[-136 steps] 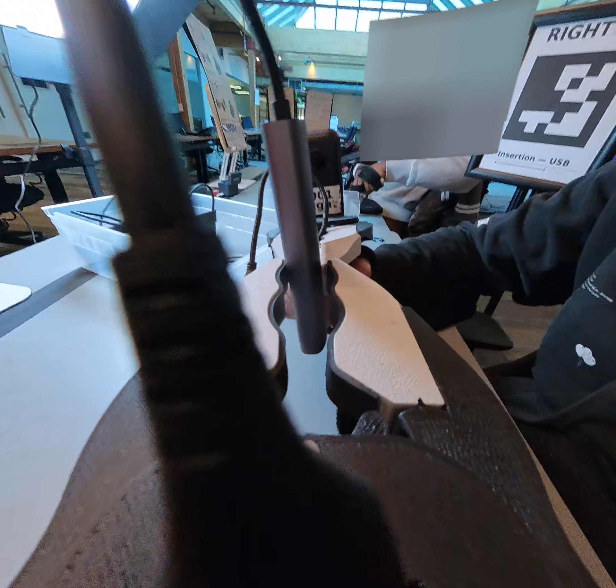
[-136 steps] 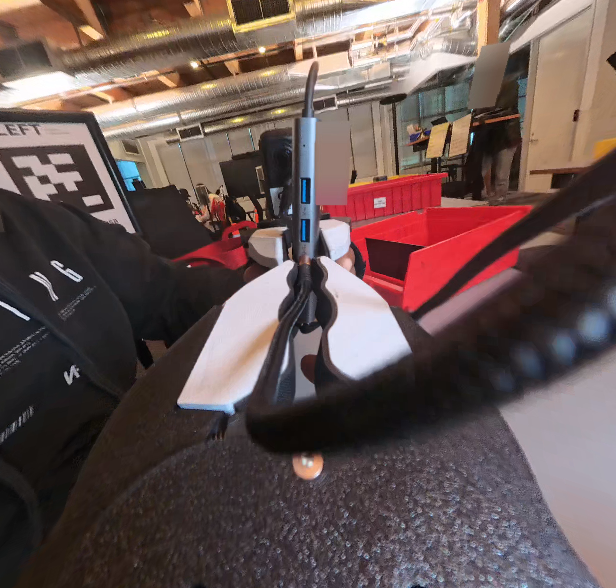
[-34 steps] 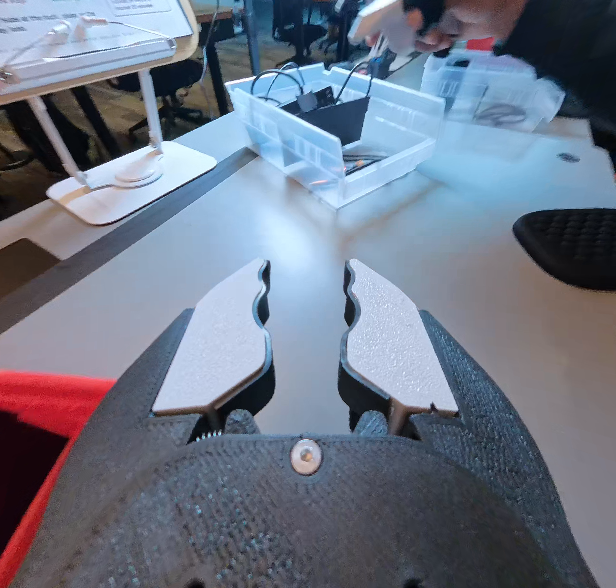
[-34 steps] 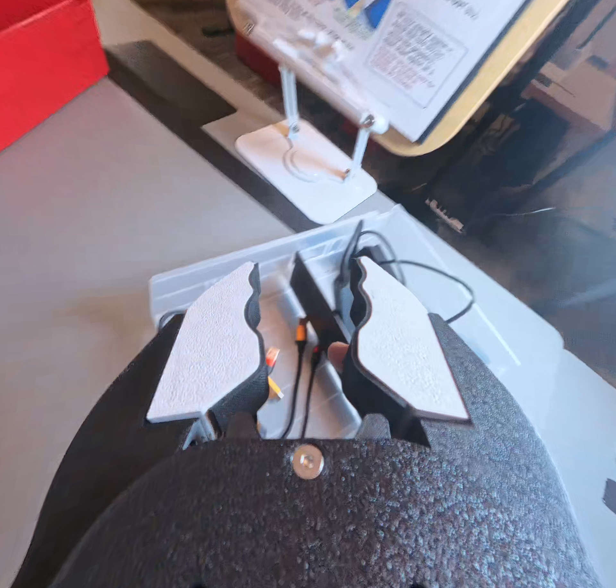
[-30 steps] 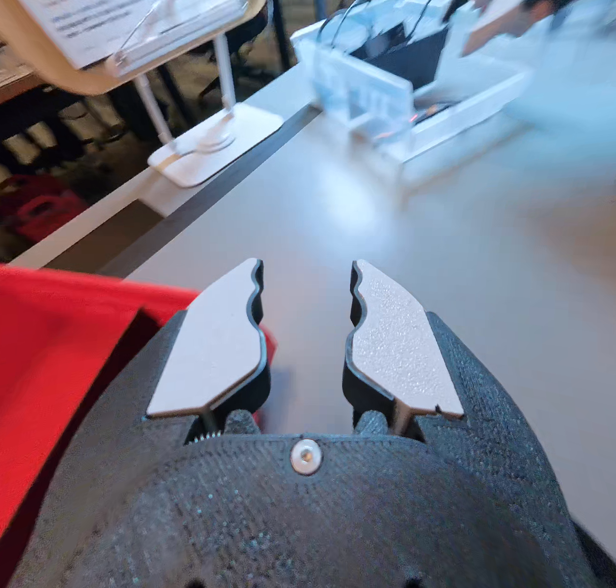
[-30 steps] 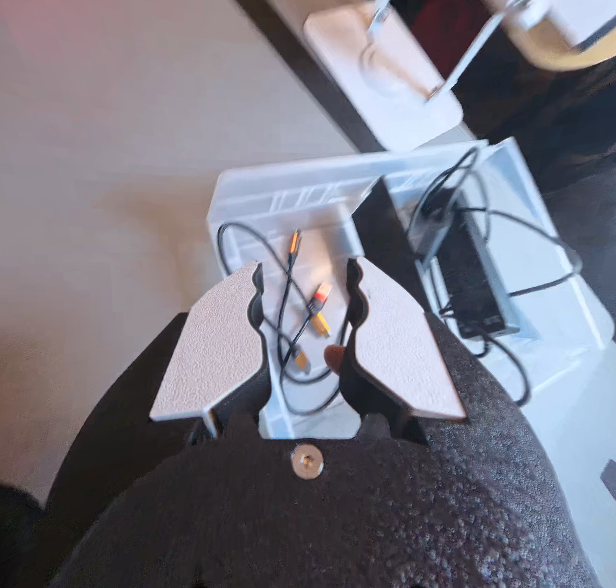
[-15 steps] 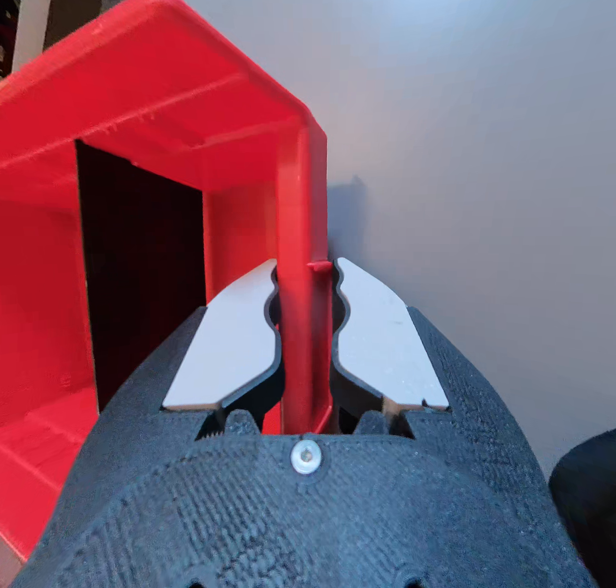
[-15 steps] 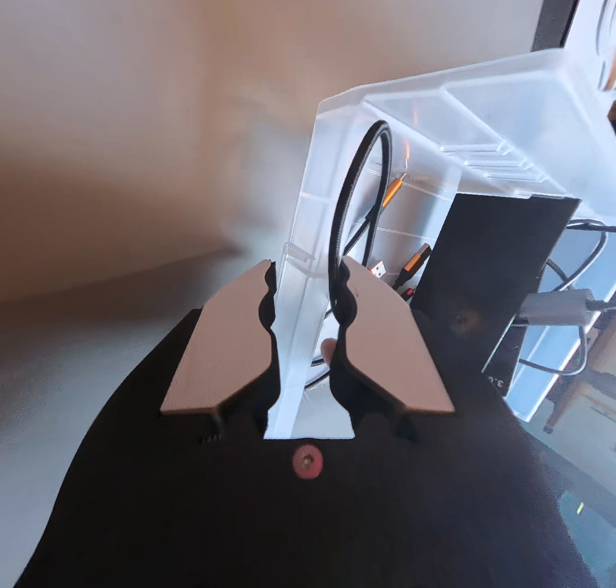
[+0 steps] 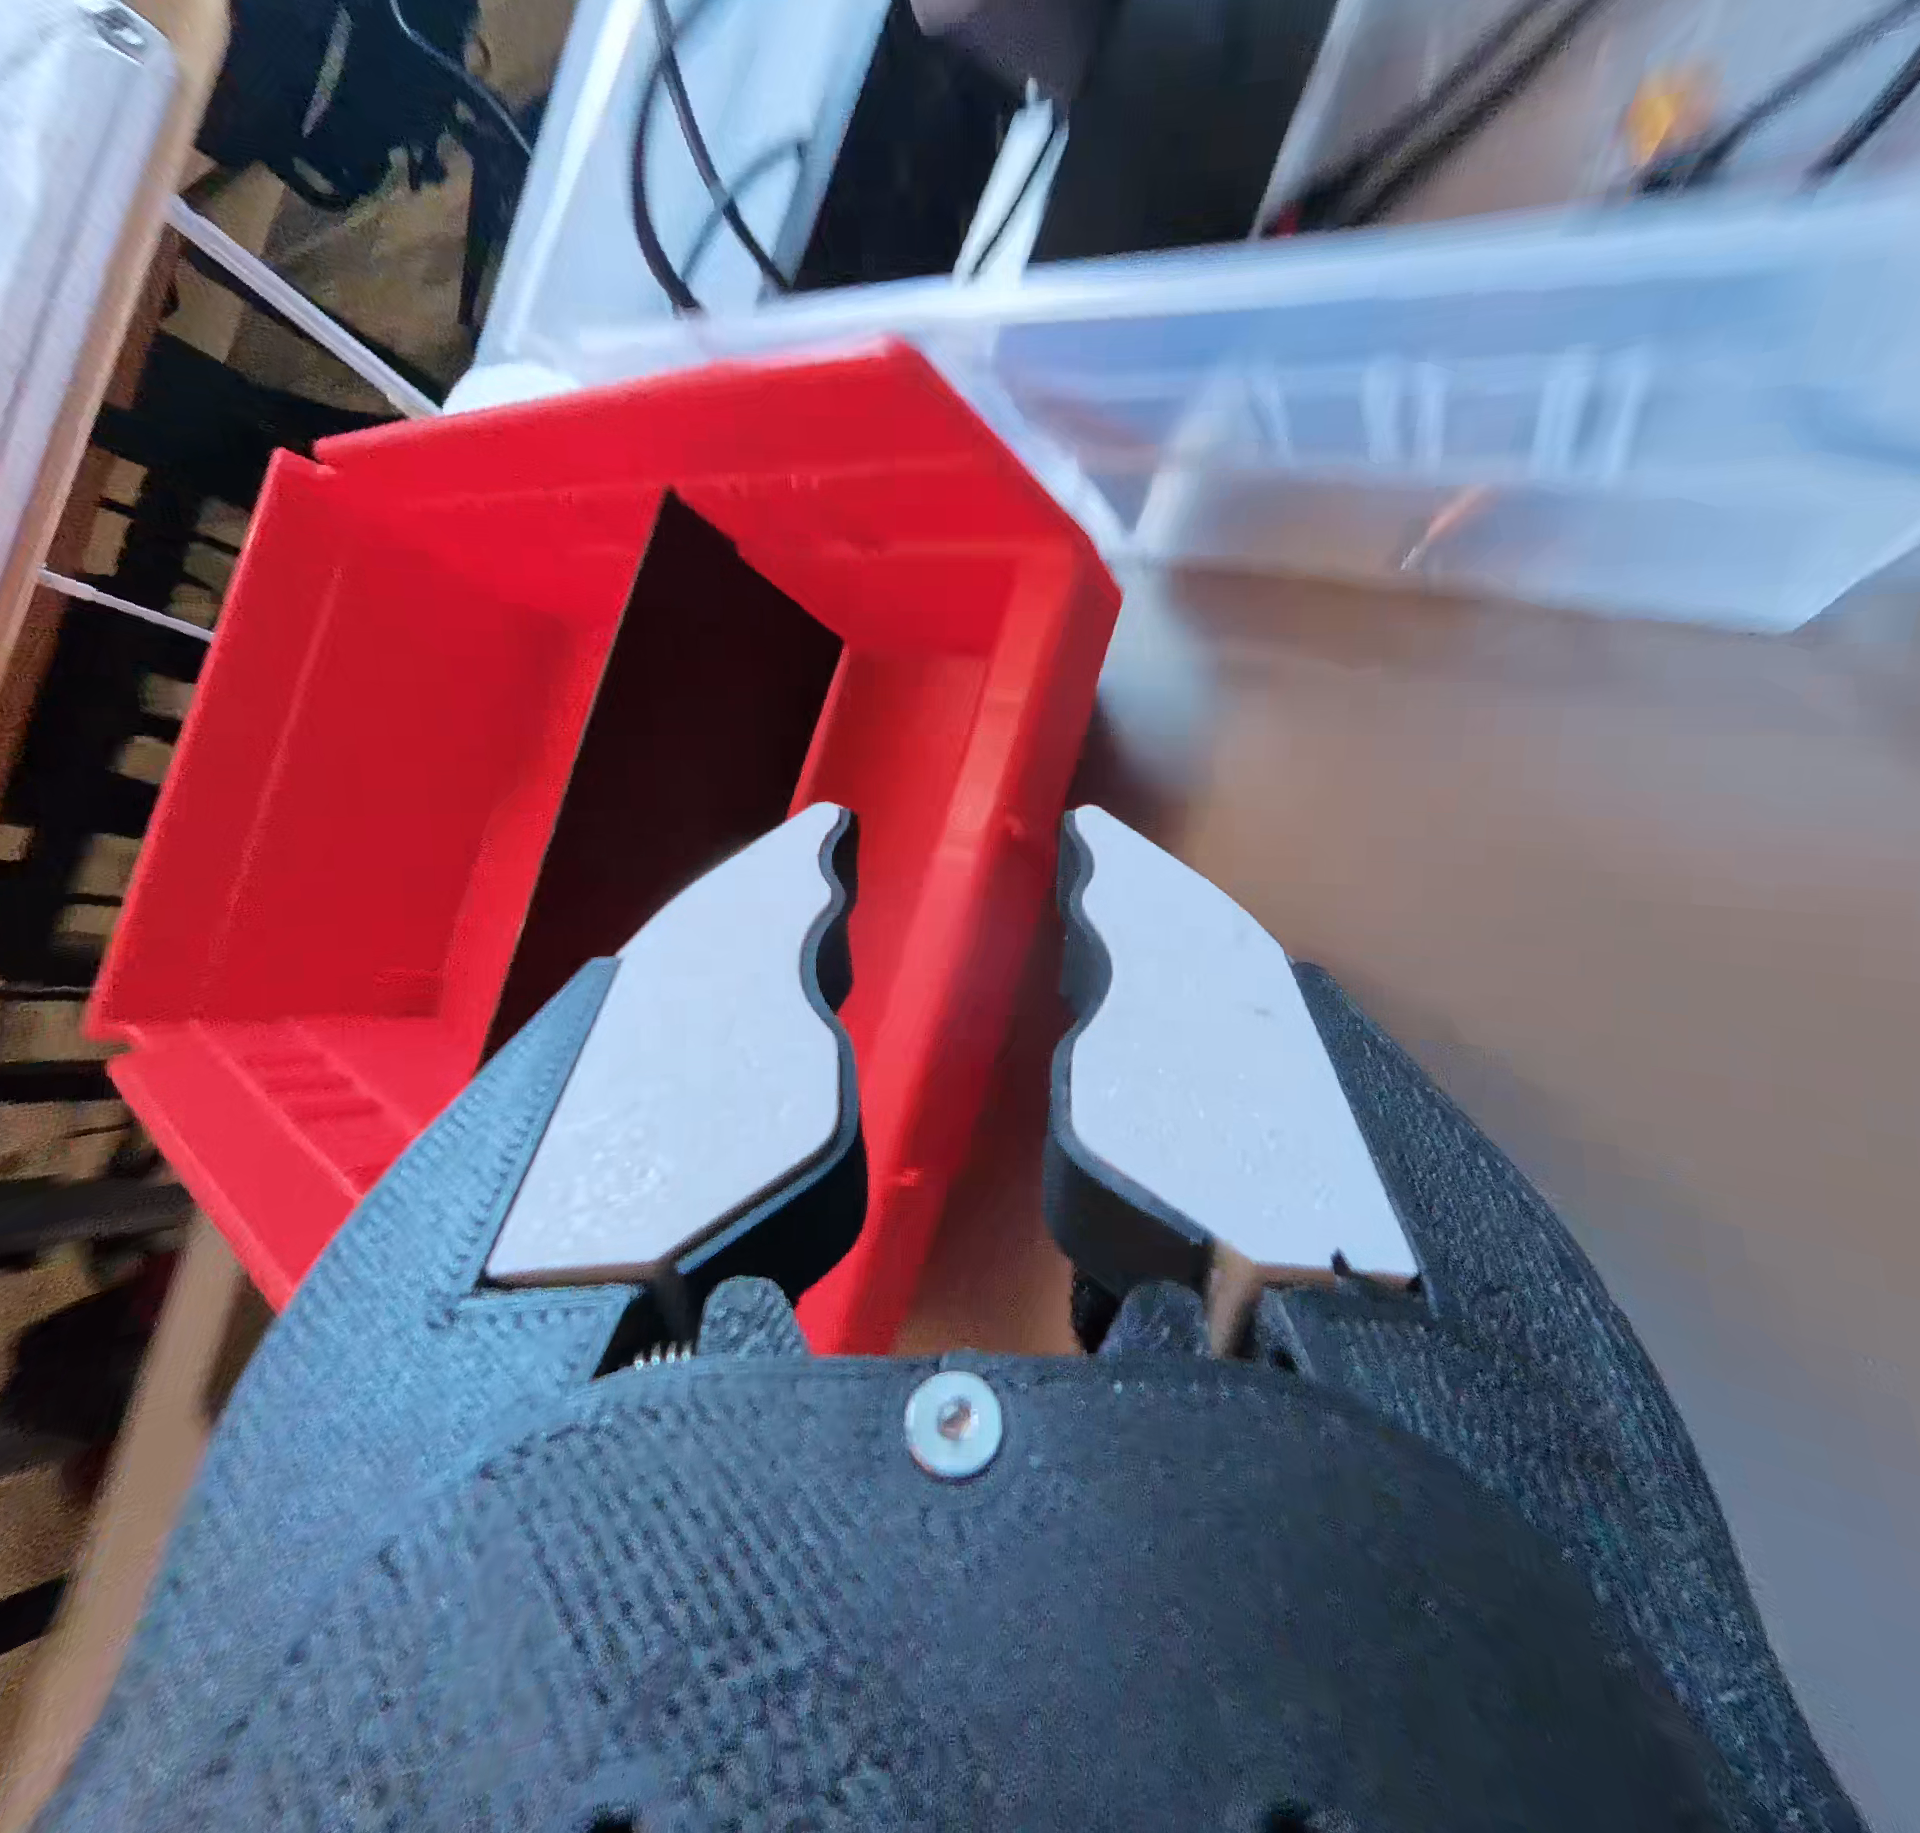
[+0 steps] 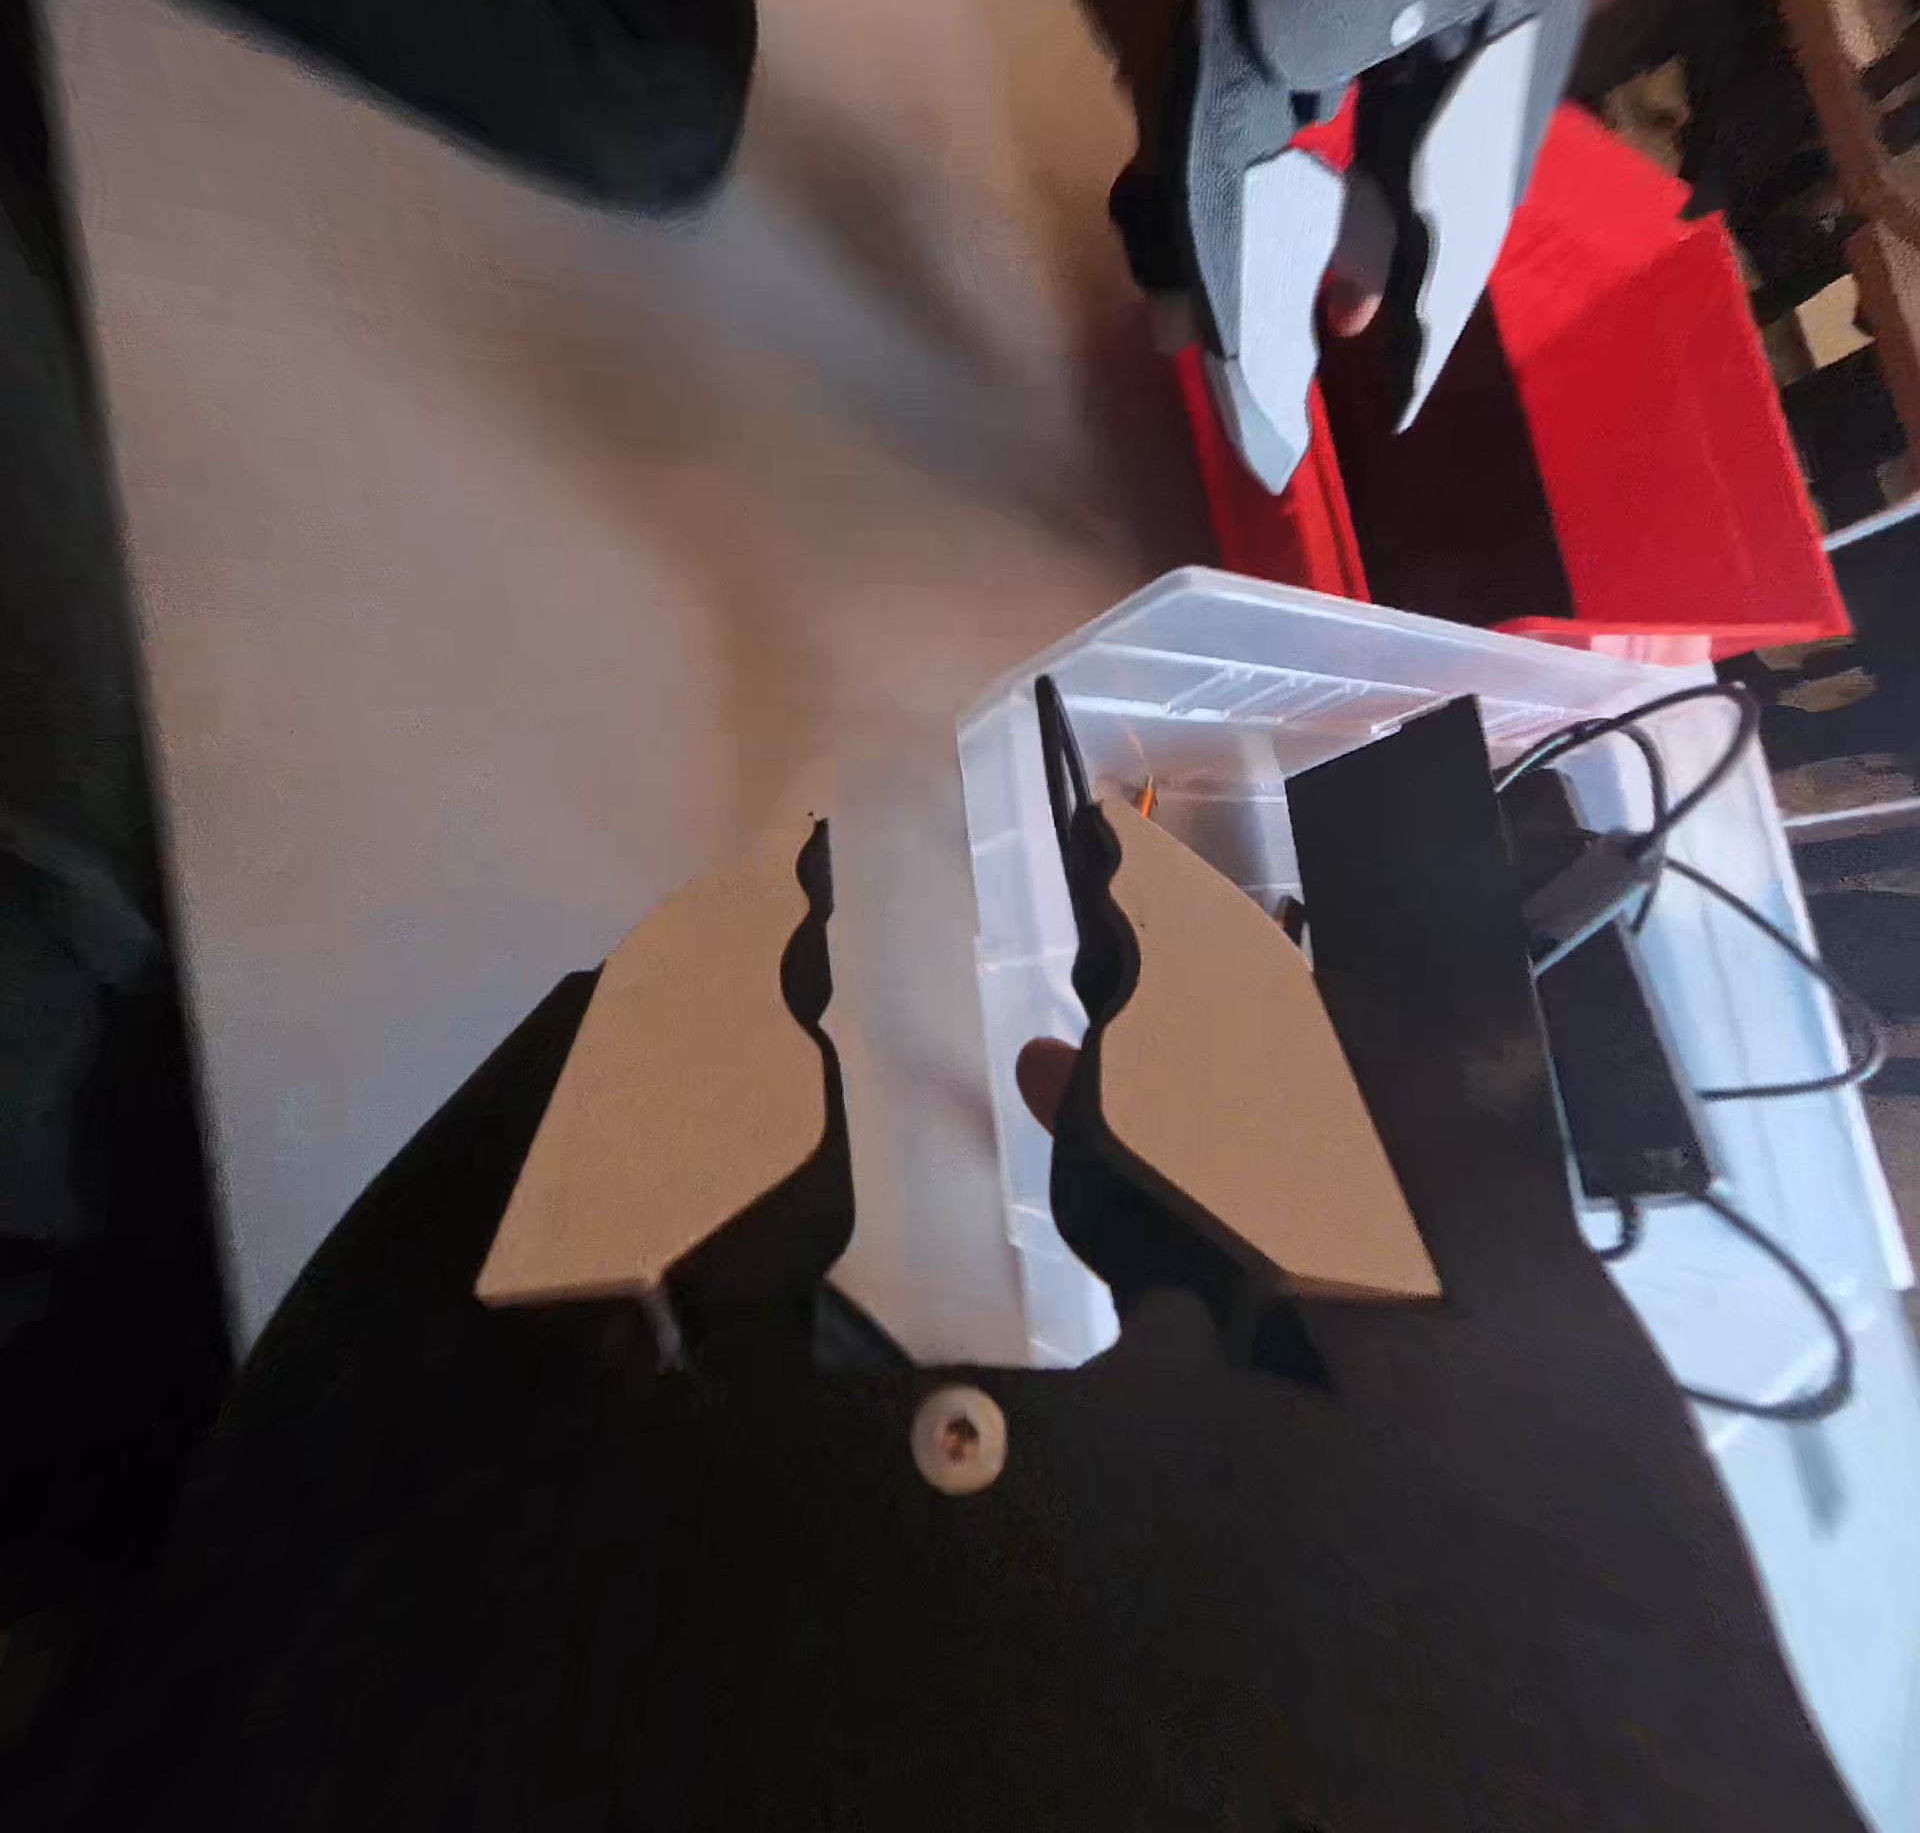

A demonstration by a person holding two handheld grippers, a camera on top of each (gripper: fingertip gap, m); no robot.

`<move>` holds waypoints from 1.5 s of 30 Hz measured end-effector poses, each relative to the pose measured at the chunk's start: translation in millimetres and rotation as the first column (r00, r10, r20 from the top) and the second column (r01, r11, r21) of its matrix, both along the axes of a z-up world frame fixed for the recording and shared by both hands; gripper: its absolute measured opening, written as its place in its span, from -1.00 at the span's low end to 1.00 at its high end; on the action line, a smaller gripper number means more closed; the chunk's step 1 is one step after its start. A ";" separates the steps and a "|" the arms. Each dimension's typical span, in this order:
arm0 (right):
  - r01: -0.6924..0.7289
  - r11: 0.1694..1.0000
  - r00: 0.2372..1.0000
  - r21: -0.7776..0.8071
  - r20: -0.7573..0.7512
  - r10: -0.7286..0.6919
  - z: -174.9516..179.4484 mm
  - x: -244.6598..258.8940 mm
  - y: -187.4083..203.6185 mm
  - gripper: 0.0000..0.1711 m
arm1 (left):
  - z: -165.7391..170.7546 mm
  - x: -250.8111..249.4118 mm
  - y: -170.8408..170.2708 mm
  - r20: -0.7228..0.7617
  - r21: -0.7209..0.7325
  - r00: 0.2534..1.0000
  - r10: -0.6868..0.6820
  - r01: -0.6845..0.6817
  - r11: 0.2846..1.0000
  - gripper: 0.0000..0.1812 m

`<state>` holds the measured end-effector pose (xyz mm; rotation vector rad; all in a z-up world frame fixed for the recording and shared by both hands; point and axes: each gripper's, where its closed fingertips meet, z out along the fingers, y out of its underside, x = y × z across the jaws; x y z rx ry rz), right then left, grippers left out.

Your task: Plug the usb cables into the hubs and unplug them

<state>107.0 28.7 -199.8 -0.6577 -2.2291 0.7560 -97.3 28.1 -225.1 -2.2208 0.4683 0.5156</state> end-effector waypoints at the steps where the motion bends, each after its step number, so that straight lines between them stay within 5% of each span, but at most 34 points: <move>1: 0.036 0.995 0.999 -0.089 -0.027 -0.039 10.6 6.8 1.9 -0.49 | 9.4 9.7 -1.8 0.075 0.048 0.997 -0.002 -0.001 0.999 -0.58; 5: 0.326 0.882 0.909 -0.342 -0.144 -0.391 39.5 16.8 65.5 -0.53 | 32.4 59.4 -14.9 0.409 0.212 0.912 -0.028 -0.065 0.975 -0.57; 10: 0.625 0.552 0.587 -0.552 -0.133 -0.799 38.4 35.1 172.4 -0.44 | 26.2 113.9 -20.5 0.664 0.275 0.747 0.019 -0.268 0.923 -0.49; 14: 0.672 0.502 0.623 -0.544 0.048 -0.781 -0.8 11.4 176.7 -0.16 | 13.6 124.4 8.5 0.754 0.309 0.648 0.107 -0.493 0.814 -0.40; 16: 0.686 0.491 0.625 -0.537 0.090 -0.775 -17.7 -0.6 173.2 -0.28 | -1.6 130.5 26.5 0.706 0.298 0.692 0.149 -0.481 0.824 -0.49; 19: 0.728 0.452 0.562 -0.516 0.071 -0.824 -26.7 -0.3 186.0 -0.72 | -13.1 118.3 38.4 0.543 0.298 0.797 0.265 -0.478 0.826 -0.64; 25: 0.676 0.485 0.534 -0.555 -0.085 -0.841 1.4 23.6 178.2 -0.82 | -0.6 124.3 39.7 0.470 0.324 0.846 0.252 -0.431 0.842 -0.75; 33: 0.570 0.574 0.535 -0.588 -0.265 -0.802 88.2 36.1 137.2 -0.79 | 83.7 130.6 4.0 0.386 0.491 0.896 0.219 -0.400 0.774 -0.77; 39: 0.443 0.653 0.609 -0.614 -0.328 -0.722 129.1 -14.2 76.0 -0.78 | 129.7 89.8 -66.7 0.366 0.555 0.868 0.336 -0.494 0.669 -0.81; 45: 0.302 0.739 0.775 -0.602 -0.296 -0.558 134.4 -103.9 -28.9 -0.73 | 141.4 24.5 -187.1 0.410 0.564 0.757 0.509 -0.649 0.511 -0.86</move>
